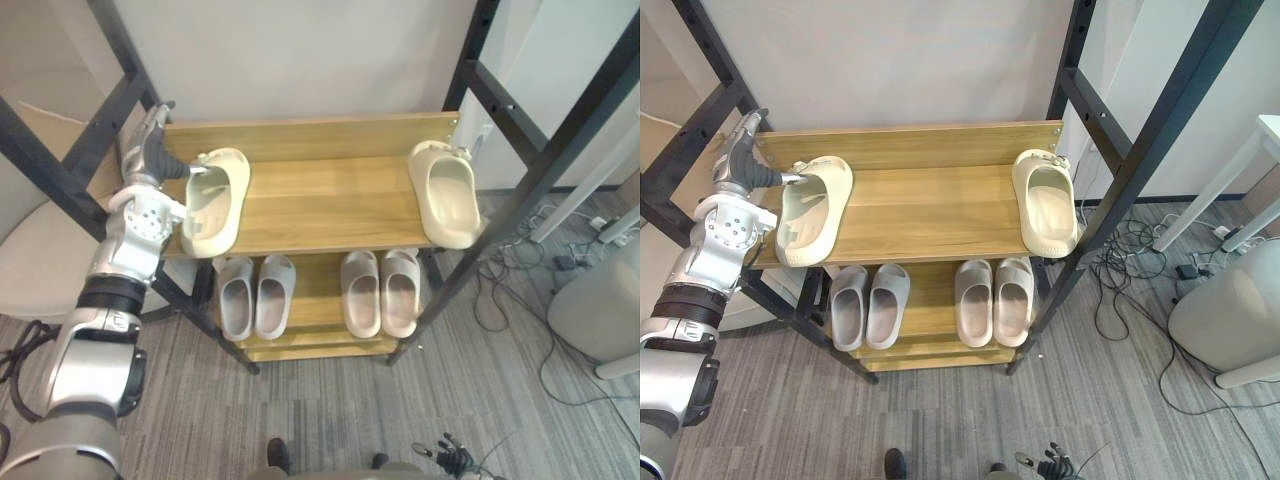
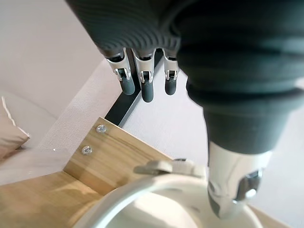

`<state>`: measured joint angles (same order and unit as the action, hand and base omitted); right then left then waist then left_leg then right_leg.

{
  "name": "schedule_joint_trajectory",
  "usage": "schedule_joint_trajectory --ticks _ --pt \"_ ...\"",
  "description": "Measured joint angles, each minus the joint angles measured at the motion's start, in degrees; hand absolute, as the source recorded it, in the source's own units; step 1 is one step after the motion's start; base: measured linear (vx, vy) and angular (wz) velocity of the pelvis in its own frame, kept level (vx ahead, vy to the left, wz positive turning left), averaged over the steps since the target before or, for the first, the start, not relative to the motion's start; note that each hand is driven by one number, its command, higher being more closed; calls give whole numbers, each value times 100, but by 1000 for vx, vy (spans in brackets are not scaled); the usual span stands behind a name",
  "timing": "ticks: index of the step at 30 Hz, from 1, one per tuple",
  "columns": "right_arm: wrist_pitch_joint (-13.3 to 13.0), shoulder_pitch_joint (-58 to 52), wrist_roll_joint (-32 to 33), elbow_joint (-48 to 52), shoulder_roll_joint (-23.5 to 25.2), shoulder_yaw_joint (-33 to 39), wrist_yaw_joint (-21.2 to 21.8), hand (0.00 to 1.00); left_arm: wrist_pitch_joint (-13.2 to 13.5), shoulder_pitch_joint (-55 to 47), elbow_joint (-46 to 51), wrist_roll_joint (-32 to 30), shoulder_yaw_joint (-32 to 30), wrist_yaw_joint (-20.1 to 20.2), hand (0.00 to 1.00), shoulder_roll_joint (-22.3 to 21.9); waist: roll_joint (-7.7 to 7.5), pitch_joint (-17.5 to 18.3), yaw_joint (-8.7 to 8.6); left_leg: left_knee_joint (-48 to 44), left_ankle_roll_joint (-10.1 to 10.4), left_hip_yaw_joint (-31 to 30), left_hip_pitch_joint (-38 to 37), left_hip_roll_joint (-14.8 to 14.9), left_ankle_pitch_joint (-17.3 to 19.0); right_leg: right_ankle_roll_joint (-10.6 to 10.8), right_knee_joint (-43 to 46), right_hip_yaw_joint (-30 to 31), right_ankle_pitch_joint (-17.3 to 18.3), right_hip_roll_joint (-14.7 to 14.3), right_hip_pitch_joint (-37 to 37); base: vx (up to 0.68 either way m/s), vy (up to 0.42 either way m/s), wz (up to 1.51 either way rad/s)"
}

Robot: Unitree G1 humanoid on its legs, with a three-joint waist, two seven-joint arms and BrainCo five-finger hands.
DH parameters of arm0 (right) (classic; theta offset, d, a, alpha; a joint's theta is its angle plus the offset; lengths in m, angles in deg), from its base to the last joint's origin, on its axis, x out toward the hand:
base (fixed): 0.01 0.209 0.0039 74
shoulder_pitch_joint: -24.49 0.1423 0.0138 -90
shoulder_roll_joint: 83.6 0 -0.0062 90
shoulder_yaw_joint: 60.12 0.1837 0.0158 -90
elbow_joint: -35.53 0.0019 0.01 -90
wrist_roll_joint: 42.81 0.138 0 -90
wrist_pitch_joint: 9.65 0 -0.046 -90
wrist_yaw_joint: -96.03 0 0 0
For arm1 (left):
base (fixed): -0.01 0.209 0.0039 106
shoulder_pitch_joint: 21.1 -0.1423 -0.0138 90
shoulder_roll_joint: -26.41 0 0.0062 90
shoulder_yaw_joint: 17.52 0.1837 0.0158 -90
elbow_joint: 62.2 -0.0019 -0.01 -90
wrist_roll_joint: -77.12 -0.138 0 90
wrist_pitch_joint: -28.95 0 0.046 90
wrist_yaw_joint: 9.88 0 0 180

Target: Organize the slippers on the shoe rack

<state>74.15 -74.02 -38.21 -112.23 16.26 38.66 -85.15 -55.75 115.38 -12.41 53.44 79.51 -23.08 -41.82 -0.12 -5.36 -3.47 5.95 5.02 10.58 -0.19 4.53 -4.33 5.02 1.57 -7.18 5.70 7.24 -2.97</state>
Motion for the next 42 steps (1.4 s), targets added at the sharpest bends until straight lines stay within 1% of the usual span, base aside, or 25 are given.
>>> schedule_joint_trajectory --ticks 4,9,10,19,24,29,34,37,42 --pt "-3 35 0 0 23 -5 -7 0 -78 1 -113 -385 190 22 0 102 -32 -29 -2 0 6 60 0 3 6 1 -3 50 -2 -1 33 0 0 -5" --pt "-11 131 1 2 51 -6 -22 0 -121 2 -263 -609 267 110 0 135 -51 -61 -26 0 7 130 20 5 8 -1 -14 136 -31 -2 97 -1 3 -9" --pt "-16 135 2 3 54 -9 -51 0 -119 20 -264 -661 295 108 100 173 -52 -60 -28 0 7 131 20 4 8 -1 -20 136 -31 -2 96 0 0 0" --pt "-19 146 3 5 52 -50 -115 0 -125 44 -298 -660 375 107 100 177 -53 -60 -52 1 7 162 20 7 8 4 -82 161 -87 -4 92 -7 2 -2" --pt "-18 162 3 5 58 -53 -118 0 -125 155 -402 -580 391 107 100 128 -55 -61 -107 0 7 179 20 7 8 11 -98 180 -114 -3 96 -4 2 -1" --pt "-13 164 3 5 61 -53 -122 0 -127 177 -402 -530 423 103 100 102 -55 -61 -123 0 7 202 18 7 7 15 -103 200 -127 -3 100 0 0 0" --pt "8 189 3 5 100 -53 -154 0 -193 236 -391 -430 420 87 100 -93 -56 -60 -124 -1 6 239 4 7 7 12 -116 244 -156 -3 103 -5 1 -3" --pt "23 256 6 5 109 -53 -167 0 -200 262 -390 -369 420 54 100 -179 -54 -61 -130 -1 5 328 -9 7 6 9 -209 321 -248 -3 100 -20 10 -15" --pt "25 320 37 8 110 -51 -223 0 -224 361 -371 -320 553 -34 100 -545 -46 -65 -144 -1 5 398 -58 6 5 18 -214 408 -288 -2 102 -31 8 -9"
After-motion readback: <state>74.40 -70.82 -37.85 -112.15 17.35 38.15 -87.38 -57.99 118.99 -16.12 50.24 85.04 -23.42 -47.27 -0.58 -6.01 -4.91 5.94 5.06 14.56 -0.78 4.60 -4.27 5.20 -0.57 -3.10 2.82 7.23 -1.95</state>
